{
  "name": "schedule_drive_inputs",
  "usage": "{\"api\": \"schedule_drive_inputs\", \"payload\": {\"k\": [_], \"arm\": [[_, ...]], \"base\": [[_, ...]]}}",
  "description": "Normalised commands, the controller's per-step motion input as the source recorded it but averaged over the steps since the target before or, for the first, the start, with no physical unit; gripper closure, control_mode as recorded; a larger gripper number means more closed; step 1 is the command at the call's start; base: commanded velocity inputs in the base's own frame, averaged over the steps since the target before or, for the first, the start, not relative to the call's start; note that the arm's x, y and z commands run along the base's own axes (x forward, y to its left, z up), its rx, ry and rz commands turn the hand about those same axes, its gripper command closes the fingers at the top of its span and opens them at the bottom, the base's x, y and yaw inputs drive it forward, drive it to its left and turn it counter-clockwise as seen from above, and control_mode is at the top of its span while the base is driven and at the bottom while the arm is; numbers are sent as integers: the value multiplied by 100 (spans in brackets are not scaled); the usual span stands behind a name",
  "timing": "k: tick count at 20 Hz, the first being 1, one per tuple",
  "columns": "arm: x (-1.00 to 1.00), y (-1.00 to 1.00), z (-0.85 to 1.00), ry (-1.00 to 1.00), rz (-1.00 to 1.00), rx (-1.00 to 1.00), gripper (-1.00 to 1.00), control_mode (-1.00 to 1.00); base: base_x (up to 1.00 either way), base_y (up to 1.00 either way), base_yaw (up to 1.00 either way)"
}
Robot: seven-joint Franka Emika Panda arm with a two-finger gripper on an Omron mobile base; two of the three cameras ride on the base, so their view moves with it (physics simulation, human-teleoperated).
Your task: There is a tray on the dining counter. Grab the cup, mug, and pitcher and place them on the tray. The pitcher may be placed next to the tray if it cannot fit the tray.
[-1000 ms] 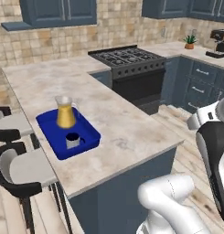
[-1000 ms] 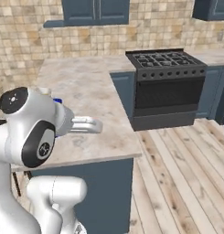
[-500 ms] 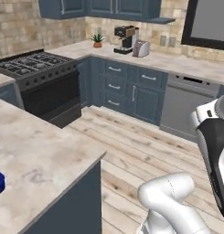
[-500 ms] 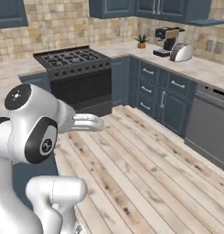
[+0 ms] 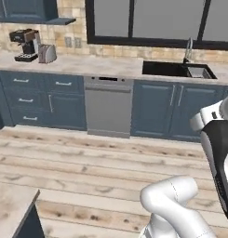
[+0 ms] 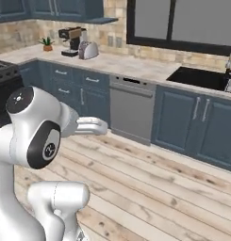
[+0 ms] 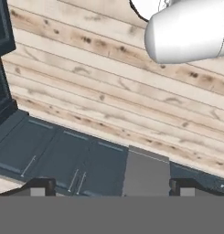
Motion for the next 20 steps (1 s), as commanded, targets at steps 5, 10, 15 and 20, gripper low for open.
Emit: {"api": "schedule_drive_inputs", "payload": {"k": [5,10,15,20], "arm": [[0,0,0,0,0,0,-100,100],[0,0,0,0,0,0,-100,100],[0,0,0,0,0,0,-100,100],[0,0,0,0,0,0,-100,100]], "base": [[51,-13,-63],[78,-1,-50],[100,-2,-36],[97,-16,-37]]}}
